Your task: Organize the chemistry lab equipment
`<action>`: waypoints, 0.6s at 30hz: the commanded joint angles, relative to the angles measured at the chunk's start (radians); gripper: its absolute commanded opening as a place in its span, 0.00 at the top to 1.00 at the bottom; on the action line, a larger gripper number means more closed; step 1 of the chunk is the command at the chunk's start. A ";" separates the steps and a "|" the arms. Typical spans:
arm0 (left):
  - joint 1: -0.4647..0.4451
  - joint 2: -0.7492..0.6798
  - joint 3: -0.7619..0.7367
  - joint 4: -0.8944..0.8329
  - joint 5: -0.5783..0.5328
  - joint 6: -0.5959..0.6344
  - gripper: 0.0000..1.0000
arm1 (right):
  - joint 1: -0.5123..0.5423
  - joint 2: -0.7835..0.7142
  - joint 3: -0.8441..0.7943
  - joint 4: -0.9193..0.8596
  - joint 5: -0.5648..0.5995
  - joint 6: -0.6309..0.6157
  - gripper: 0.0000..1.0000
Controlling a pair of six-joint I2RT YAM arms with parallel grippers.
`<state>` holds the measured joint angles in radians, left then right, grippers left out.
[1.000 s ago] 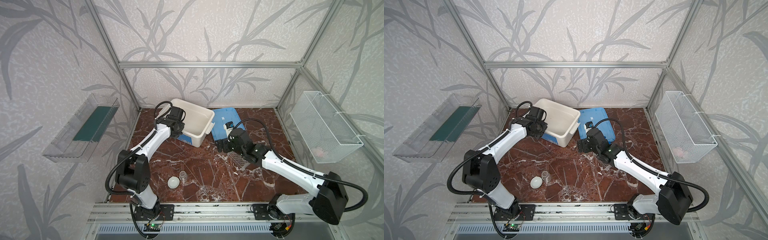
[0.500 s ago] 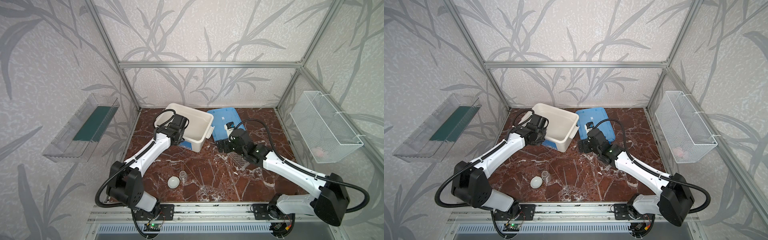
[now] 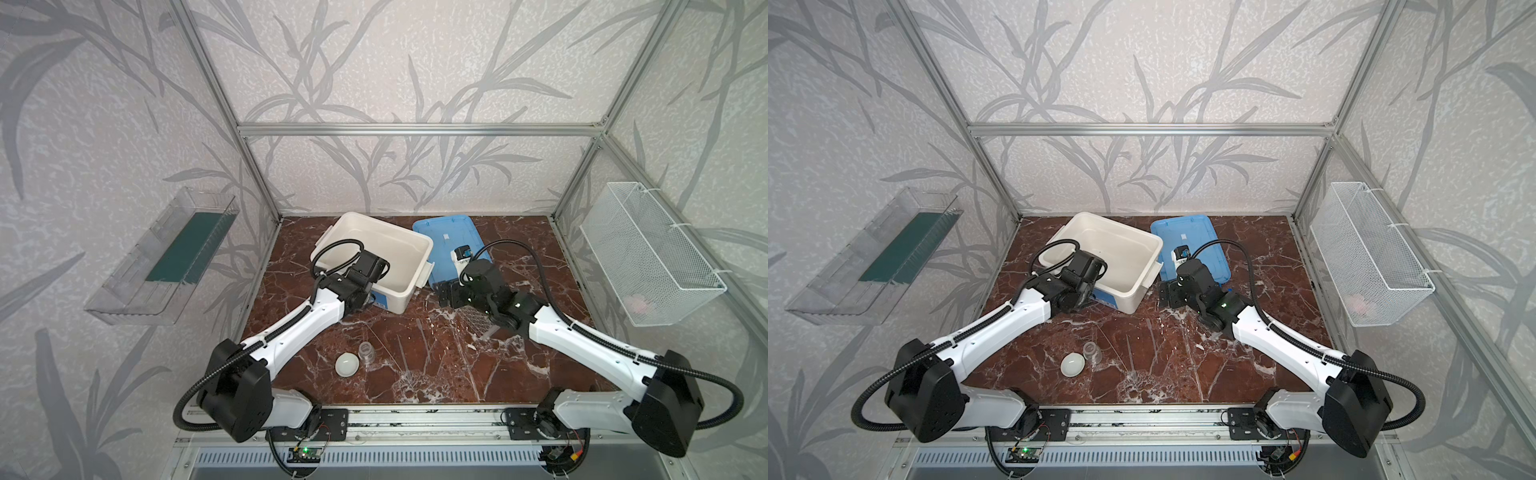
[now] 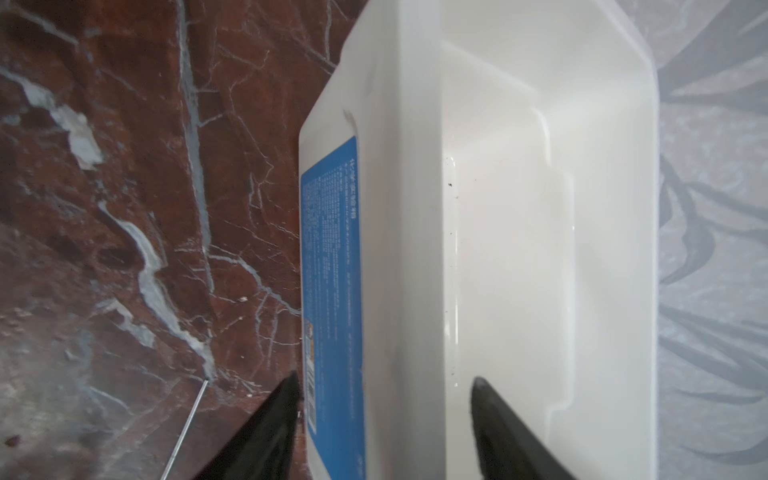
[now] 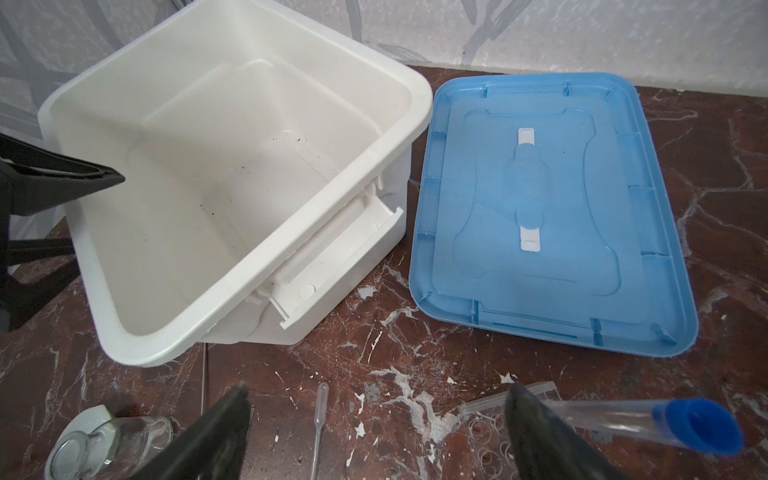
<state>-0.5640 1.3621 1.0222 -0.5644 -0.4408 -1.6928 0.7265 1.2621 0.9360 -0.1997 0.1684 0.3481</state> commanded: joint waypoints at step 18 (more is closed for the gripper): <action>-0.226 0.171 0.126 0.135 -0.003 0.079 0.19 | -0.003 -0.185 -0.081 0.007 0.110 -0.011 0.06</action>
<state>-0.7849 1.5108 1.0920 -0.4603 -0.4206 -1.6489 0.7265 1.1042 0.8661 -0.1989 0.2413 0.3462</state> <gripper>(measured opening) 0.807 0.937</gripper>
